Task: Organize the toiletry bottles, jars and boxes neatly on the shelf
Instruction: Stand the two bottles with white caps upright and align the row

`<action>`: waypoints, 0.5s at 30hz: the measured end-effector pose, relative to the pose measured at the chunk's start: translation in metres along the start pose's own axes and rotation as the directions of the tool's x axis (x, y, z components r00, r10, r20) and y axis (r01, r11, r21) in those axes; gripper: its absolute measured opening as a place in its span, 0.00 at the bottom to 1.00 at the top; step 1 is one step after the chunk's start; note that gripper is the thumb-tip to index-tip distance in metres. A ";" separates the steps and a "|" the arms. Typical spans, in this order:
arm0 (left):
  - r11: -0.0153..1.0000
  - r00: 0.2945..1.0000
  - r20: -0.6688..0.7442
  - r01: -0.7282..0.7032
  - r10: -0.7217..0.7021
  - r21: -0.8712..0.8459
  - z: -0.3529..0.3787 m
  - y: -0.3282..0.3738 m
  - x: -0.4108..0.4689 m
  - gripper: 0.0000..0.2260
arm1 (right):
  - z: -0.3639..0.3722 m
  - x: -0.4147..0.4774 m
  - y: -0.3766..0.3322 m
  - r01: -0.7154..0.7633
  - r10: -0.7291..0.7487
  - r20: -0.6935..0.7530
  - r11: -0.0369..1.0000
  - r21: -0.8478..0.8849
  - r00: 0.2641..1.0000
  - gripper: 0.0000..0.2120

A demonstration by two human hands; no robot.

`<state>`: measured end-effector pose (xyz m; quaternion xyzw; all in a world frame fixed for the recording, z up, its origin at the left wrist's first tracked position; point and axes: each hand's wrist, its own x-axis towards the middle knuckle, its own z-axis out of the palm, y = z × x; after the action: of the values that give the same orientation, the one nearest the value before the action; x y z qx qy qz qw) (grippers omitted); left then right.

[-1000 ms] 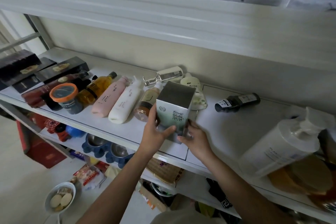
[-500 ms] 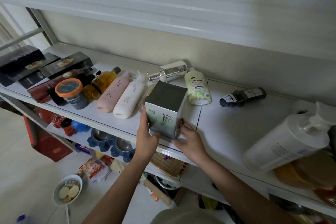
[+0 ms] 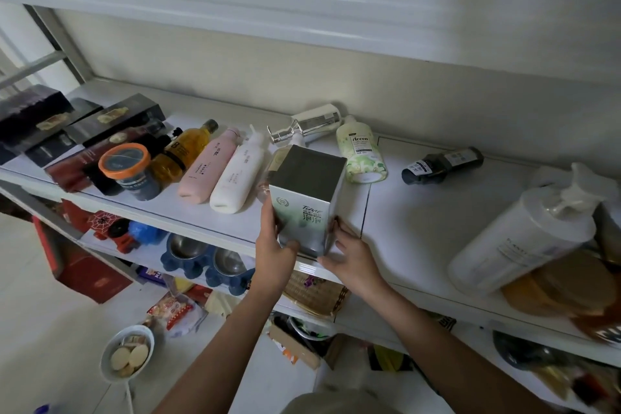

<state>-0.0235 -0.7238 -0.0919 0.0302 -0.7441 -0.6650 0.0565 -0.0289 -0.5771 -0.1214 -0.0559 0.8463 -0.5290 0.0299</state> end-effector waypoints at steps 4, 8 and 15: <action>1.000 1.000 0.027 -0.007 0.007 -0.009 -0.002 0.001 -0.002 0.38 | -0.007 -0.004 -0.008 -0.031 0.031 0.025 1.000 0.002 0.999 0.25; 0.995 0.999 0.044 -0.019 0.023 -0.096 -0.009 0.011 -0.003 0.35 | -0.023 -0.010 -0.021 -0.053 0.056 0.057 0.997 -0.056 0.997 0.31; 0.944 0.939 -0.156 -0.277 0.306 0.179 -0.008 0.057 -0.005 0.32 | -0.085 -0.033 -0.054 0.052 -0.020 0.101 0.946 -0.320 0.995 0.35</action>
<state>-0.0156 -0.7245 -0.0347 -0.0157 -0.7811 -0.5842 0.2198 -0.0020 -0.5206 -0.0358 -0.1011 0.9177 -0.3806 0.0516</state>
